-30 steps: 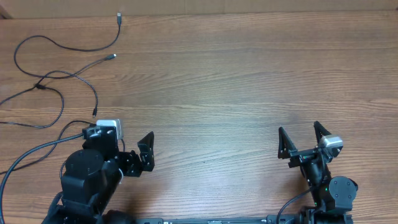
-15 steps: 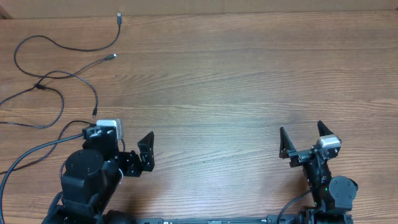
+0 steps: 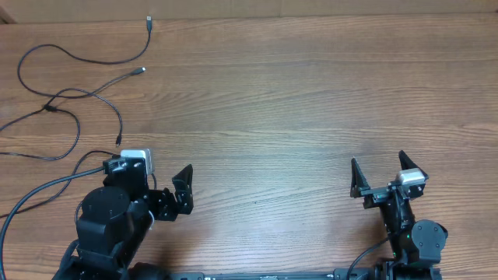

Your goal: Untangle cables

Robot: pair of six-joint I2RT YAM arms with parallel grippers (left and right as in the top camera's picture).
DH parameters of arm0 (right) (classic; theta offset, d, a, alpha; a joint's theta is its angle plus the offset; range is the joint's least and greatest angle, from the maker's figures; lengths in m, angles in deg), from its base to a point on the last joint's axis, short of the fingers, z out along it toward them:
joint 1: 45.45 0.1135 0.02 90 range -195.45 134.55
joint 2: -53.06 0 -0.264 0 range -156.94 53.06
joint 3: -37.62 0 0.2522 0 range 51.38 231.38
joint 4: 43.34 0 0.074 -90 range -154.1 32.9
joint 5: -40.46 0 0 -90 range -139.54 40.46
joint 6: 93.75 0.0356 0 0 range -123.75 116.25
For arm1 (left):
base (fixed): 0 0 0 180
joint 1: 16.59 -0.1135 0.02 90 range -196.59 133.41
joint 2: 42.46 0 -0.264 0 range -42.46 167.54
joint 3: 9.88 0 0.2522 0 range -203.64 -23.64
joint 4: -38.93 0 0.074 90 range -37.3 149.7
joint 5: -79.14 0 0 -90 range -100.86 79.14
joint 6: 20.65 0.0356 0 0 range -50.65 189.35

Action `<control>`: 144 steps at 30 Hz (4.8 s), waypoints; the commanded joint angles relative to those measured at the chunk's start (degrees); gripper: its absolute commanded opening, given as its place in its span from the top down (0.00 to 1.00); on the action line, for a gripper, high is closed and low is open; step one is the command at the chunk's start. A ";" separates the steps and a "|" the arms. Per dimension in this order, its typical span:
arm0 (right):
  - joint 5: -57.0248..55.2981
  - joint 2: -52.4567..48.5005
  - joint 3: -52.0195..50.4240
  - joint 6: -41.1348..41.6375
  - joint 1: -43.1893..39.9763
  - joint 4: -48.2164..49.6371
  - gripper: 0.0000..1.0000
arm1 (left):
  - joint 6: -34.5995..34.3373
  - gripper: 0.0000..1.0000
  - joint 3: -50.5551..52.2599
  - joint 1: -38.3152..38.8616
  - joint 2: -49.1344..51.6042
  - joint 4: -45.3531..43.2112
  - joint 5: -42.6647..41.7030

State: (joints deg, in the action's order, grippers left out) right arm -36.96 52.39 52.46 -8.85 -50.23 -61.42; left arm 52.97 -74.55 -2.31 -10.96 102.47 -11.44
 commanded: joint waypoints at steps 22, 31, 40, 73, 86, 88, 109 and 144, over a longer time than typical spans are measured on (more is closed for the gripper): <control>-0.52 0.50 -0.59 0.74 0.33 0.50 0.00 | -0.52 0.01 -0.98 0.37 0.09 -0.09 0.81; -0.52 0.50 -0.59 0.74 0.33 0.52 0.00 | -0.35 0.00 -0.98 0.37 0.09 2.36 0.83; -0.52 0.50 -0.59 0.74 0.33 0.52 0.00 | -0.37 0.00 2.36 -0.57 -0.13 3.10 0.92; -0.52 0.50 -0.59 0.74 0.33 0.52 0.00 | 9.20 0.00 36.83 -9.27 -30.75 -20.41 -3.91; -0.55 0.50 -0.59 0.74 0.33 0.52 0.00 | 13.22 0.00 49.24 -10.58 -31.32 -48.94 -6.54; -0.52 0.50 -0.59 0.74 0.33 0.52 0.00 | 13.31 0.00 50.69 -10.58 -31.32 -51.19 -6.34; -0.52 0.50 -0.59 0.74 0.33 0.52 0.00 | 18.32 0.00 50.64 -12.37 -31.32 -45.27 -1.31; -0.52 0.50 -0.59 0.74 0.33 0.52 0.00 | 15.30 0.00 50.64 -12.39 -31.32 -45.44 2.47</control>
State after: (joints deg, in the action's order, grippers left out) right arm -36.94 52.43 52.46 -8.46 -50.23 -61.18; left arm 66.54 -24.15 -14.24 -41.82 57.01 -7.94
